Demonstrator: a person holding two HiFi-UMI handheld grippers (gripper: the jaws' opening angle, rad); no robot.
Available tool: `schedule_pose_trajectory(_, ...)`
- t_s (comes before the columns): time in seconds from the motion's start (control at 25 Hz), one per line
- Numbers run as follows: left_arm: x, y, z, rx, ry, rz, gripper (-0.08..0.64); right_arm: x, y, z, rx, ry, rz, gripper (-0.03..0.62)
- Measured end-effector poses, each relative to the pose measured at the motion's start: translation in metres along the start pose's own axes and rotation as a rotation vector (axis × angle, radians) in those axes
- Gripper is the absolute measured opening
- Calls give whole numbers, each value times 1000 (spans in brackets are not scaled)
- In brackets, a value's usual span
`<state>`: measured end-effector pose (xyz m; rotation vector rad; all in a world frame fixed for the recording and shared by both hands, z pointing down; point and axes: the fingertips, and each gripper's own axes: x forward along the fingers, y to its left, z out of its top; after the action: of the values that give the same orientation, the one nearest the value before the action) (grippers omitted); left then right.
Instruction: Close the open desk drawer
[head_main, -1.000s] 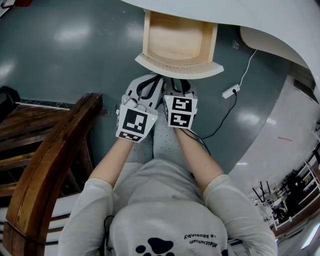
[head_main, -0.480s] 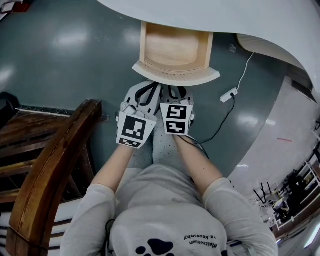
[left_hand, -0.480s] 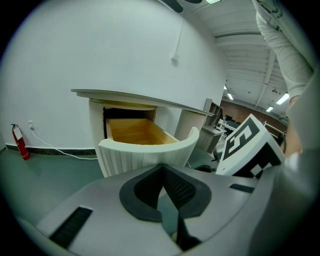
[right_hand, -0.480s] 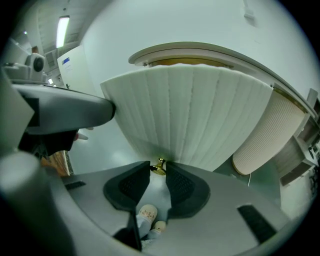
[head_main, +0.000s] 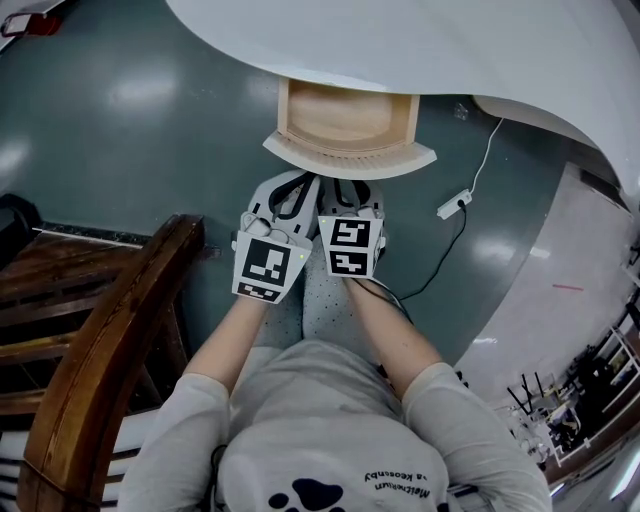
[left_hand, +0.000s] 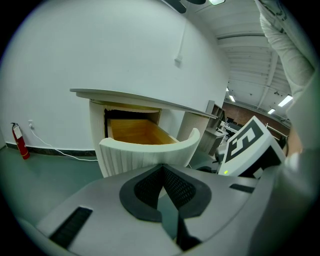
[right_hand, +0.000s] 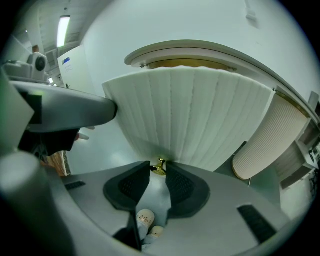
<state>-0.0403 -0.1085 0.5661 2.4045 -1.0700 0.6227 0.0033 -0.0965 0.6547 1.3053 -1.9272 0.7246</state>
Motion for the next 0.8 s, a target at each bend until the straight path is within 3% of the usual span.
schedule_pose_trajectory(0.8,42,40,43,6,-26,15,9,36,-28,56,-28,-31,-12,109)
